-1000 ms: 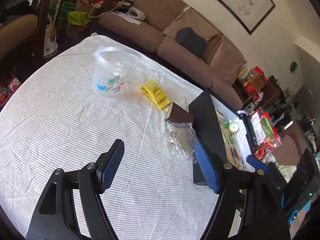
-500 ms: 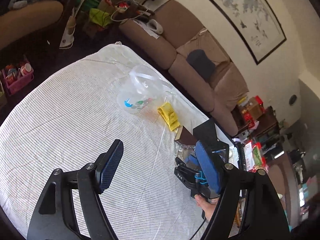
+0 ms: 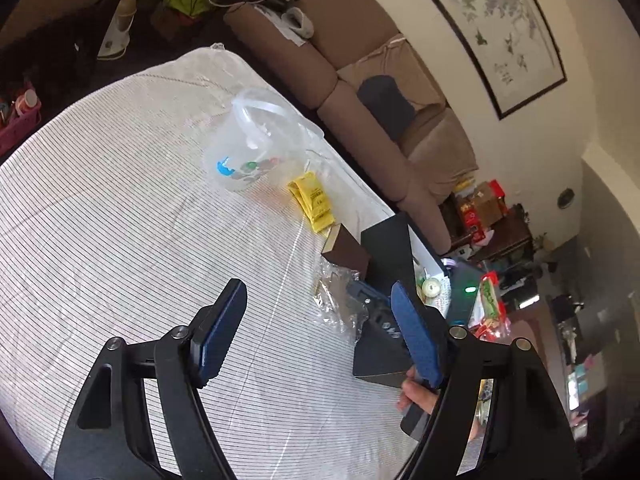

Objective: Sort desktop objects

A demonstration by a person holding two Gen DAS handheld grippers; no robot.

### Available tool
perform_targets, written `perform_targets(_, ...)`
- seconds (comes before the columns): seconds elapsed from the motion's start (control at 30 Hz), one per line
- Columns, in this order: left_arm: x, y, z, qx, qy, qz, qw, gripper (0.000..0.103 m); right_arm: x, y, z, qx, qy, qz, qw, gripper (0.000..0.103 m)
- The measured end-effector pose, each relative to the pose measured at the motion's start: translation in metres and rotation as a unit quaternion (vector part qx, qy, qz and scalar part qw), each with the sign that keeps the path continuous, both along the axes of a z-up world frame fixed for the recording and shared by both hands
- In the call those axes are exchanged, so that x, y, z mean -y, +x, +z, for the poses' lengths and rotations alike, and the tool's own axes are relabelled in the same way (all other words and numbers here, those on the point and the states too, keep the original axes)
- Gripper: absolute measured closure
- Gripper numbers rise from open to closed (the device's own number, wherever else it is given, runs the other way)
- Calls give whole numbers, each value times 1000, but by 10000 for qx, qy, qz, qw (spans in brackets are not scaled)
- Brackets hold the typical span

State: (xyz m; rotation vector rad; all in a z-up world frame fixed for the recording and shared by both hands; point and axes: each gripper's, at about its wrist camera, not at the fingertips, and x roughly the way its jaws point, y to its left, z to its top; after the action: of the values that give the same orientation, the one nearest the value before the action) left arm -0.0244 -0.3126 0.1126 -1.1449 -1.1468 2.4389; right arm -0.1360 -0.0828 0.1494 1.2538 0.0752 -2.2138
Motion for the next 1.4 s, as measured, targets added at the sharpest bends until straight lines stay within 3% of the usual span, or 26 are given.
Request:
perform_targets(0.07,-7,-1,0,35,-144,-104,9998,31,-12,6,13,537,-1203,15,9913,96)
perform_targets(0.1,-8,-1,0,42,-196,-116,9997,31,-14,11,17,572,-1327,0,9895,96)
perform_targets(0.13,-9,-1,-1,56,-231,-107,9997,31,-12,16,22,440,-1143,-17,9925,96)
perform_targets(0.2,-8,0,-3,102,-256,-68,9996,31,0,22,23,-57,-174,-18,9998,85)
perform_targets(0.27,-4,3,-2,111,-243,-36,9996,31,17,24,9,-417,910,-12,9950,21)
perform_targets(0.3,-2,4,-1,95,-254,-8,9996,30,25,21,0,-544,1303,58,9900,17)
perform_targets(0.37,3,7,3,59,-349,93,9993,24,42,18,-26,-839,2201,213,9716,17)
perform_targets(0.43,8,9,5,37,-437,230,9988,22,53,17,-52,-1132,3030,378,9455,17)
perform_targets(0.57,15,6,2,68,-322,298,9990,20,61,11,-89,-1370,4089,589,9003,17)
perform_targets(0.63,15,5,0,90,-331,283,9990,20,56,-3,-100,-1285,4318,550,8910,17)
perform_targets(0.67,15,4,0,92,-326,269,9991,20,52,-8,-99,-1254,4261,506,8945,18)
perform_targets(0.73,14,4,0,88,-271,228,9993,20,44,-20,-98,-977,4073,462,9069,31)
perform_targets(0.77,14,4,-1,87,-240,212,9995,20,40,-24,-97,-812,3960,465,9135,54)
perform_targets(0.83,13,4,-1,89,-240,184,9995,20,37,-30,-91,-710,3811,508,9204,68)
perform_targets(0.87,12,4,0,88,-267,163,9995,20,35,-31,-85,-640,3624,516,9284,77)
perform_targets(0.9,10,4,0,85,-301,149,9994,20,31,-33,-76,-542,3313,471,9408,79)
perform_targets(1.0,4,4,4,59,-469,144,9988,20,11,-36,-40,-4,1672,226,9857,86)
perform_targets(1.07,-2,4,7,28,-743,137,9971,20,0,-34,-28,534,520,137,9971,89)
perform_targets(1.17,-11,5,12,21,-1210,100,9926,20,-4,-20,-27,1323,-965,206,9863,90)
perform_targets(1.27,-15,6,15,6,-1510,67,9885,20,1,0,-39,2017,-2107,288,9561,90)
perform_targets(1.33,-16,6,15,26,-1632,35,9866,20,8,15,-47,2345,-2541,313,9378,90)
perform_targets(1.4,-16,5,12,76,-1626,-12,9867,20,15,23,-55,2460,-2419,301,9381,89)
